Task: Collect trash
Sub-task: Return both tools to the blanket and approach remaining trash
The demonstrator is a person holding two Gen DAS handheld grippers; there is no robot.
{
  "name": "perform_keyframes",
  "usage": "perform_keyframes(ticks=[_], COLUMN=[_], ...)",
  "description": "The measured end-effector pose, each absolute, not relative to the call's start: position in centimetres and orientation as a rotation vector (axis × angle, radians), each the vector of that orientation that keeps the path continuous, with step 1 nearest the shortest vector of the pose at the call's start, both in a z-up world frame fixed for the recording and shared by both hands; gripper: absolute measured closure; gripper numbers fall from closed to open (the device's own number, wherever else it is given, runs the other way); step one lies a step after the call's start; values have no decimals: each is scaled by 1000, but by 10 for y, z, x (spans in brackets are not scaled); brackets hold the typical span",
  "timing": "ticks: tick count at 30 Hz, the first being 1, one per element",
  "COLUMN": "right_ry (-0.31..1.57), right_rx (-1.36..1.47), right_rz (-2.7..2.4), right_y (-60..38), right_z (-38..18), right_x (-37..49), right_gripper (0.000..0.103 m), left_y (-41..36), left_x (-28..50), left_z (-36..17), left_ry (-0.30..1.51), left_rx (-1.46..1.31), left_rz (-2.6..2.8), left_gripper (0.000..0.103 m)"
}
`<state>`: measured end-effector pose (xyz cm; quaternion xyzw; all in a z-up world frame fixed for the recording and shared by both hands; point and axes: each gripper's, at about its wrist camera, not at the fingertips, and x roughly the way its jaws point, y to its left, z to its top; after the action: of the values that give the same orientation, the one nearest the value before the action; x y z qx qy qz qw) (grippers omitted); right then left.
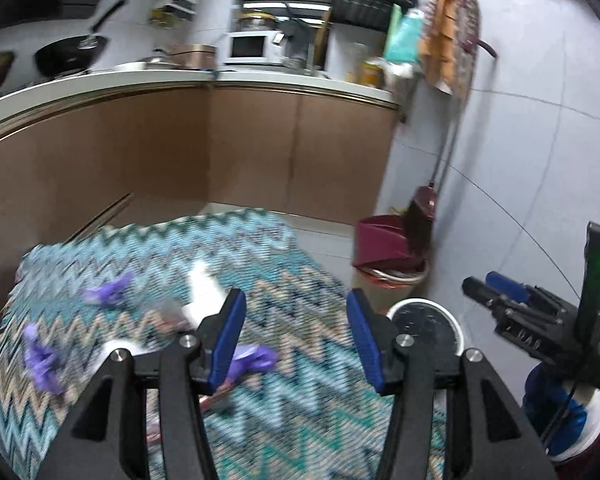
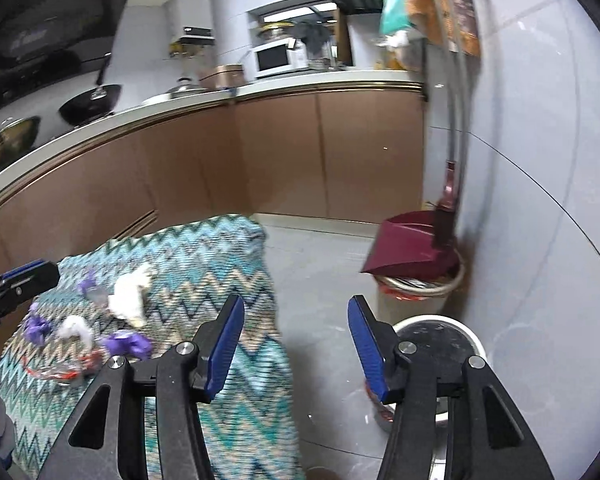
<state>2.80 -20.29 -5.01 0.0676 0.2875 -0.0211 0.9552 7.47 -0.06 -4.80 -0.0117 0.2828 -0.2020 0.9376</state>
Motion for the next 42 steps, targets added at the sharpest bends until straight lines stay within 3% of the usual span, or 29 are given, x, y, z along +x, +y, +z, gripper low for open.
perform_keyframes(ticks=[25, 42], right_ry=[562, 648], right_rx=[13, 4], right_rz=[184, 284], right_y=[-82, -75], right_z=[-15, -46], right_x=[19, 59], right_gripper=[46, 46], left_y=[169, 186], left_x=[21, 58], left_z=[-67, -100], left_ry=[540, 667], left_rx=[-119, -68], left_rz=[-141, -268], left_gripper=[51, 51])
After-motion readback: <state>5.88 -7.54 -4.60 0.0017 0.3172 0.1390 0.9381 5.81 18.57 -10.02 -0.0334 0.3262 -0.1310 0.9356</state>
